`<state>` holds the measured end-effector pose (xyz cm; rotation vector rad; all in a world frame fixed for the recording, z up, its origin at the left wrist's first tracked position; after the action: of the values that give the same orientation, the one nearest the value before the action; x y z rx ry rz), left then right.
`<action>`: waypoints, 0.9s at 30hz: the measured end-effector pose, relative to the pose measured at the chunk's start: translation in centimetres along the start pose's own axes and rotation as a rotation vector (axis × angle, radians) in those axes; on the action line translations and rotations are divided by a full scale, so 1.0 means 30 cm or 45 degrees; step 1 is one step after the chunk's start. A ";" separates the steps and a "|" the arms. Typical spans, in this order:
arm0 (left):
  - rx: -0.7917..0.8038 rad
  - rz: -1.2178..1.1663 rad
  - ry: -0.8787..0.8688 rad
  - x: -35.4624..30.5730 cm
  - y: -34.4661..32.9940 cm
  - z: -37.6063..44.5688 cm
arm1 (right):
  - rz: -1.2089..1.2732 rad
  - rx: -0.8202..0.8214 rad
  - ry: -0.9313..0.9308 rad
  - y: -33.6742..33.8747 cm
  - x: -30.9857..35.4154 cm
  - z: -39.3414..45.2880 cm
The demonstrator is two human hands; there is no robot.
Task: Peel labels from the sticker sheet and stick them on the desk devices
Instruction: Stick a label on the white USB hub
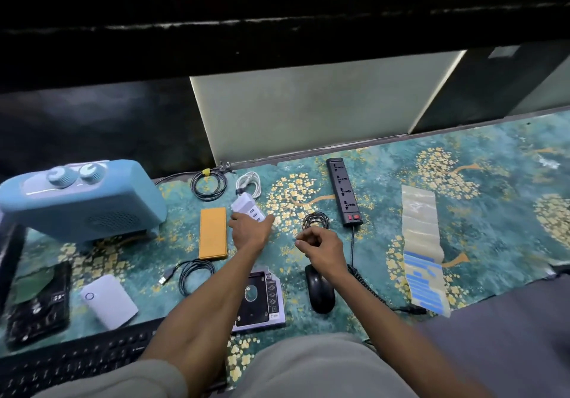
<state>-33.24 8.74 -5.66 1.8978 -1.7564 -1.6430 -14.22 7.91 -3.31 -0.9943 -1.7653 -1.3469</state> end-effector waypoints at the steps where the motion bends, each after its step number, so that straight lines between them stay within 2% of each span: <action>1: -0.005 -0.127 -0.006 0.008 -0.005 0.008 | 0.046 -0.014 -0.026 -0.002 -0.004 0.007; 3: 0.024 -0.466 0.046 0.024 -0.001 0.011 | 0.174 -0.025 -0.096 -0.019 -0.006 0.014; 5: 0.091 -0.839 0.190 0.057 0.005 -0.004 | 0.288 -0.010 -0.167 -0.038 0.000 0.011; 10: 0.391 -1.189 0.379 0.153 0.039 -0.106 | 0.442 0.111 -0.319 -0.112 0.041 -0.008; 13: 0.482 -1.255 0.445 0.185 0.050 -0.132 | 0.465 0.198 -0.375 -0.145 0.071 0.001; 22: 0.514 -1.241 0.516 0.182 0.062 -0.192 | 0.281 0.424 -0.479 -0.207 0.075 -0.006; 27: 0.475 -1.198 0.418 0.190 0.048 -0.194 | -0.043 0.403 -0.303 -0.202 0.075 -0.002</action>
<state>-31.39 0.67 -5.78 3.2575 -1.1291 -1.0366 -20.60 7.20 -4.01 -0.9799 -2.1019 -0.9571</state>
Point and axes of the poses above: each hand's wrist, its own z-axis towards the middle knuckle, its own y-axis out of the back of the hand, x = y × z, the point moved 2 cm from there along z, towards the middle knuckle, and after that the axes turned 5 degrees about -x, right-handed, at the moved point
